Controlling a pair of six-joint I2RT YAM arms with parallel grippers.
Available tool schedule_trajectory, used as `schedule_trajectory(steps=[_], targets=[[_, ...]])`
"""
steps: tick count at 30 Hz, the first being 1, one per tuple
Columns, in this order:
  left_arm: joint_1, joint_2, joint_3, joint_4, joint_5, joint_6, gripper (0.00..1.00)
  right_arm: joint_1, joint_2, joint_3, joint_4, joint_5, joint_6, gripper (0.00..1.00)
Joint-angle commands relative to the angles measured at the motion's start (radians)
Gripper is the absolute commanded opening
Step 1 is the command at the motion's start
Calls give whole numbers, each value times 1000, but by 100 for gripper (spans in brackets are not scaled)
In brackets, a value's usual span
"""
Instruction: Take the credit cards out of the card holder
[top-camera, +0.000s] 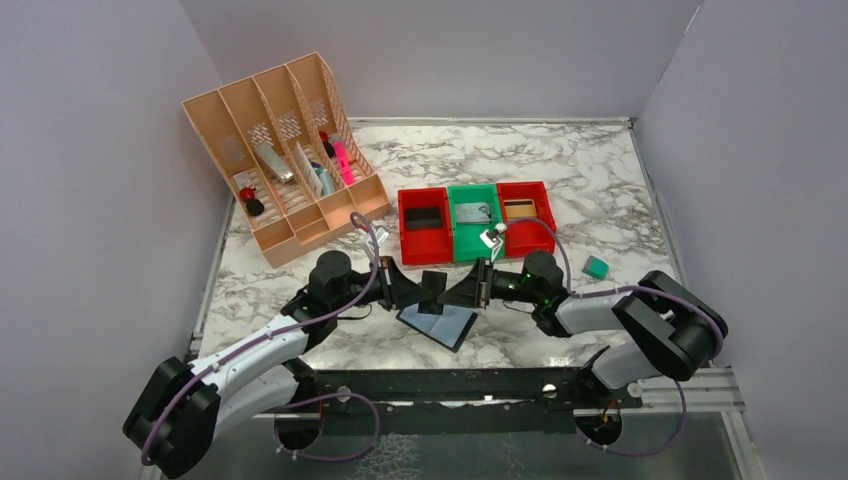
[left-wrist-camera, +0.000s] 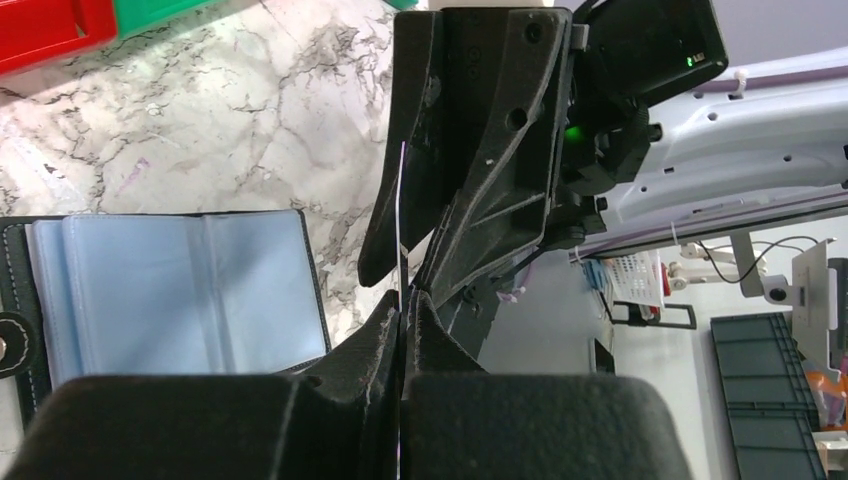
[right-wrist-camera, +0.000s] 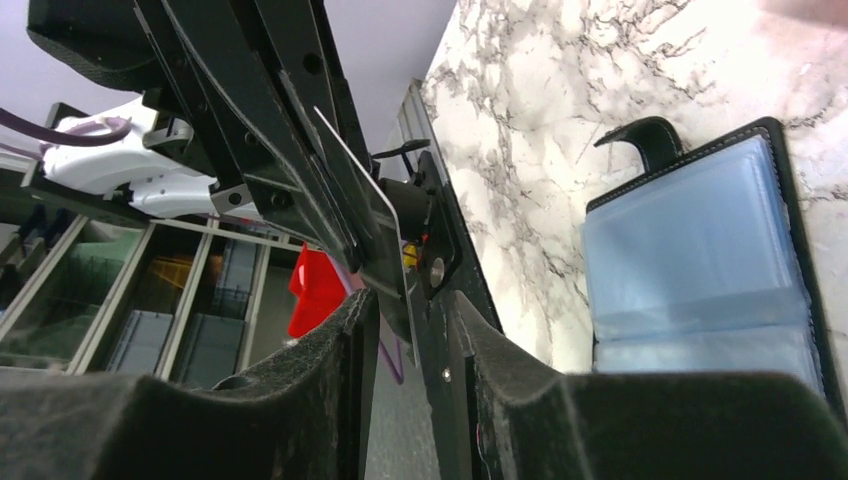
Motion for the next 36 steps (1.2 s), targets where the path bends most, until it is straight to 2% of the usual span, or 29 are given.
schedule_trajectory(steps=[1,9,18,26,33,36], targets=[[4,-3,-9,55,54,-9,0,-3,47,30,167,-67,47,33],[3,-3,-11,57,63,-9,0,-3,75,34,201,-74,62,27],[4,-17,-18,57,32,-17,0,-3,82,28,220,-77,73,10],[4,-17,-44,52,-15,-26,17,-3,74,8,215,-51,76,3],[3,-15,-44,41,-22,-19,23,-4,57,-3,173,-20,69,1],[5,-22,-22,-23,-35,14,29,-4,44,-9,145,0,62,1]])
